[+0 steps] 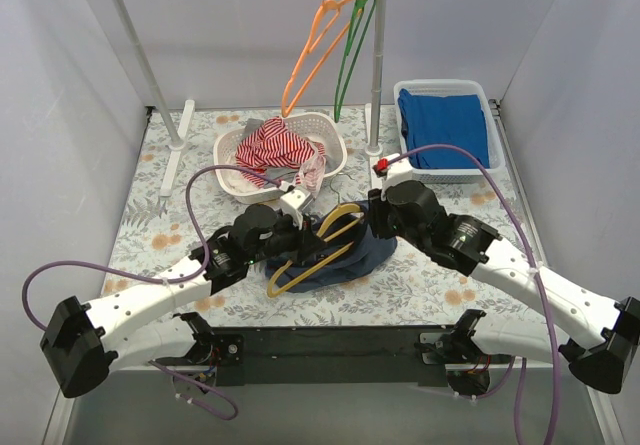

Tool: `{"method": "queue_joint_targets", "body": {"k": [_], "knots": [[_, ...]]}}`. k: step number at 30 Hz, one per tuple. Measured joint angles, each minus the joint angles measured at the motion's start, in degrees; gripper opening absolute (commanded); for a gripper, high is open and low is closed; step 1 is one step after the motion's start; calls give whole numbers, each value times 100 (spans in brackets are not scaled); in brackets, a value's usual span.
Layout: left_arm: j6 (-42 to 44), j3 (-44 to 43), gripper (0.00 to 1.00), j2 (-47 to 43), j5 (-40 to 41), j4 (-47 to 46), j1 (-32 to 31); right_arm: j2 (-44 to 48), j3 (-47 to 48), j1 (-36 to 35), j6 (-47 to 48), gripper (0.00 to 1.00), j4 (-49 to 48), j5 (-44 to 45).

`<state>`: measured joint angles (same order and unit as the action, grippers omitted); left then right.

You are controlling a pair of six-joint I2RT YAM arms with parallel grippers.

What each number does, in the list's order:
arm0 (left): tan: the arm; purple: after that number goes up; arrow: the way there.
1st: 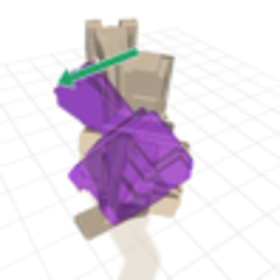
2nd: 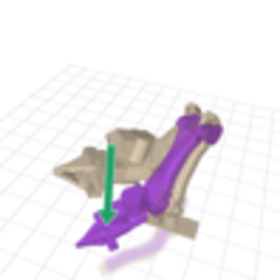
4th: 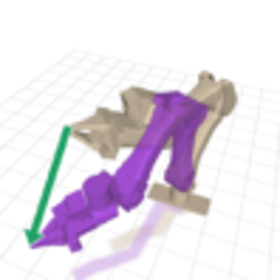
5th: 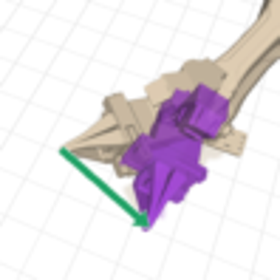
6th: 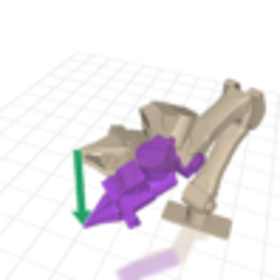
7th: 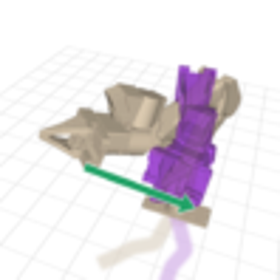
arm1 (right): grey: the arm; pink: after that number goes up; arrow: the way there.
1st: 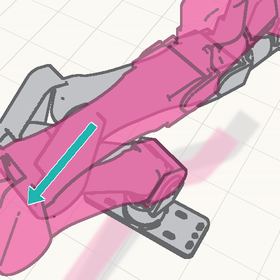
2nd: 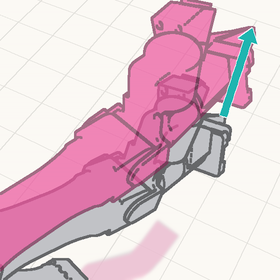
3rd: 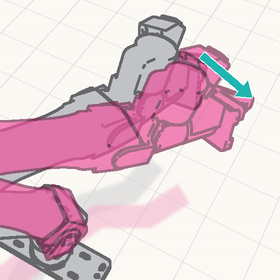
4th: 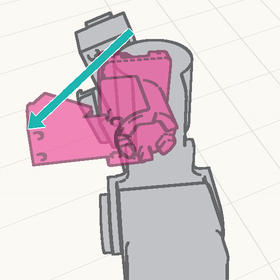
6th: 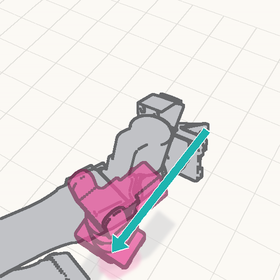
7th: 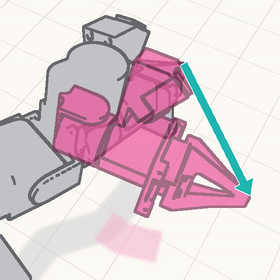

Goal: Place the tank top on the hanger

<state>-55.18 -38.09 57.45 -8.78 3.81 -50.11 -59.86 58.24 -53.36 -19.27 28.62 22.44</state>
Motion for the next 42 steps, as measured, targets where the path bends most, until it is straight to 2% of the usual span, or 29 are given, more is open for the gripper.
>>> {"method": "queue_joint_targets", "body": {"k": [1,4,6,11,17,20,28,33,36,37,39,40,41,42], "knots": [[7,0,0,85,-17,-22,0,83,-85,0,13,48,-66,-11],[13,0,0,330,-109,-85,-7,407,-369,0,140,57,-334,-153],[31,0,0,481,-184,-96,-13,643,-518,0,251,60,-557,-332],[79,-76,0,796,-350,-87,-39,946,-852,0,555,59,-1397,-802],[149,-284,0,1029,-505,-39,-85,446,-907,0,721,56,-2002,-909],[190,-374,0,1141,-555,-4,-142,225,-940,0,743,48,-2133,-859],[225,-496,0,1259,-420,120,-229,22,-1049,2,579,36,-2326,-516],[223,-518,0,1268,-310,138,-293,22,-1311,0,415,32,-2317,-402],[221,-551,0,1311,-256,177,-328,13,-1377,0,341,23,-2365,-363],[223,-568,0,1338,-251,175,-339,13,-1392,0,321,14,-2391,-343],[221,-590,0,1375,-232,177,-352,13,-1423,2,289,3,-2437,-299],[210,-590,0,1388,-214,177,-356,13,-1423,7,243,1,-2463,-289],[199,-595,12,1405,-205,175,-361,13,-1432,7,210,1,-2498,-275],[184,-595,14,1419,-190,173,-363,15,-1451,4,195,1,-2544,-271]]}}
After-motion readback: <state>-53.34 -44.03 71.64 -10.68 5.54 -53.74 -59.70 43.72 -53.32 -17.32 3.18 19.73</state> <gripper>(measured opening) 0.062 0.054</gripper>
